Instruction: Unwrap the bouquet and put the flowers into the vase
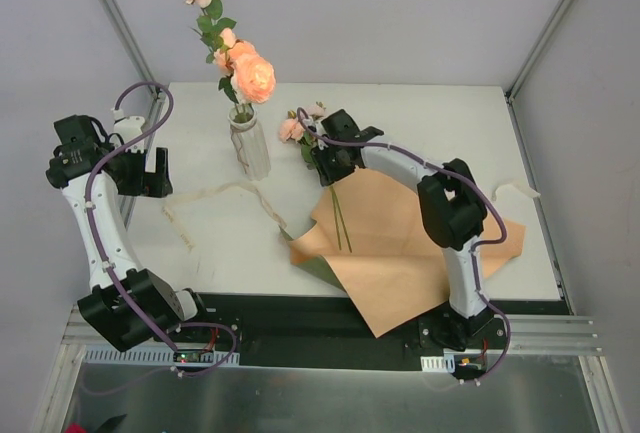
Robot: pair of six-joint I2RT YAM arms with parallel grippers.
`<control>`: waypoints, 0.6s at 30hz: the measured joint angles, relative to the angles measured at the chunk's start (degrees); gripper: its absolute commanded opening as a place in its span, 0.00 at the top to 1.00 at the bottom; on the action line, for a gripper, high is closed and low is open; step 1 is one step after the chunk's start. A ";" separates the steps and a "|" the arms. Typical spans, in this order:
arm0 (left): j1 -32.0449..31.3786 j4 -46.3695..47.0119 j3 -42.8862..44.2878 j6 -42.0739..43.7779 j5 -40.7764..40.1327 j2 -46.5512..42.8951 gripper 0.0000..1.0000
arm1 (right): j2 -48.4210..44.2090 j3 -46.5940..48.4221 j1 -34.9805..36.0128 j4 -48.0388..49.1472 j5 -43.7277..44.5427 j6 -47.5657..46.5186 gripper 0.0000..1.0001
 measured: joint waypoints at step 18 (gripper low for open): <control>0.00 -0.11 1.57 0.04 -1.03 0.09 0.01 | 9.90 8.55 0.00 -0.63 5.18 -2.01 0.89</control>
